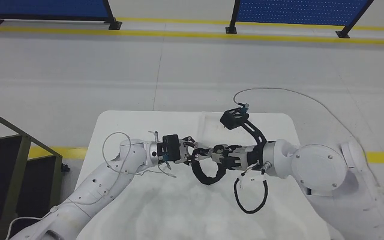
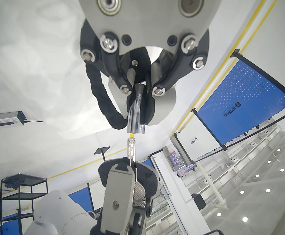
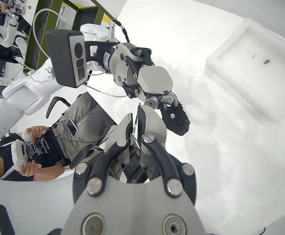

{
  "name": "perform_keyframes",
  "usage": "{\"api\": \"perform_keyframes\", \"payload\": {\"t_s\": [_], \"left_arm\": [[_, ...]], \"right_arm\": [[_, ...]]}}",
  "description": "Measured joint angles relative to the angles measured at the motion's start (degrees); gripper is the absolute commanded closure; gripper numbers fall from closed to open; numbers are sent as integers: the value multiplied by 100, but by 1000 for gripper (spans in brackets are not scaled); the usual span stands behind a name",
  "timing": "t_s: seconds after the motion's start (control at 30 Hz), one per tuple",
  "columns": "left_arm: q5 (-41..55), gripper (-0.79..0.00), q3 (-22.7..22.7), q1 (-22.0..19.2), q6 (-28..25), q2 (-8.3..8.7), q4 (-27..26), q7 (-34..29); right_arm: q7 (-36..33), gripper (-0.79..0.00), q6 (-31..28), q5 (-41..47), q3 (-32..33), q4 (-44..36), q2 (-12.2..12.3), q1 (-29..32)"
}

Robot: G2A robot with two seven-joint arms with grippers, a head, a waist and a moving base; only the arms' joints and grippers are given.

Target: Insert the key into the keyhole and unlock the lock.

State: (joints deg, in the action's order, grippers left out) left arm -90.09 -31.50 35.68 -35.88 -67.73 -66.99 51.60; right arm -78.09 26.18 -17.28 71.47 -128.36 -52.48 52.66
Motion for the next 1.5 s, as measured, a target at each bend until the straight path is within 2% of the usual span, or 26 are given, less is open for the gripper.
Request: {"api": "perform_keyframes", "payload": {"t_s": [0.3,1.5], "left_arm": [[-262,0,-22,-78,-370,-44,163,201],[-576,0,-289,2,-846,-107,286,398]], "right_arm": [[-154,0,-154,-193,-226,-79,67,-146],[-29,0,-29,-173,-502,-9,286,-335]]}}
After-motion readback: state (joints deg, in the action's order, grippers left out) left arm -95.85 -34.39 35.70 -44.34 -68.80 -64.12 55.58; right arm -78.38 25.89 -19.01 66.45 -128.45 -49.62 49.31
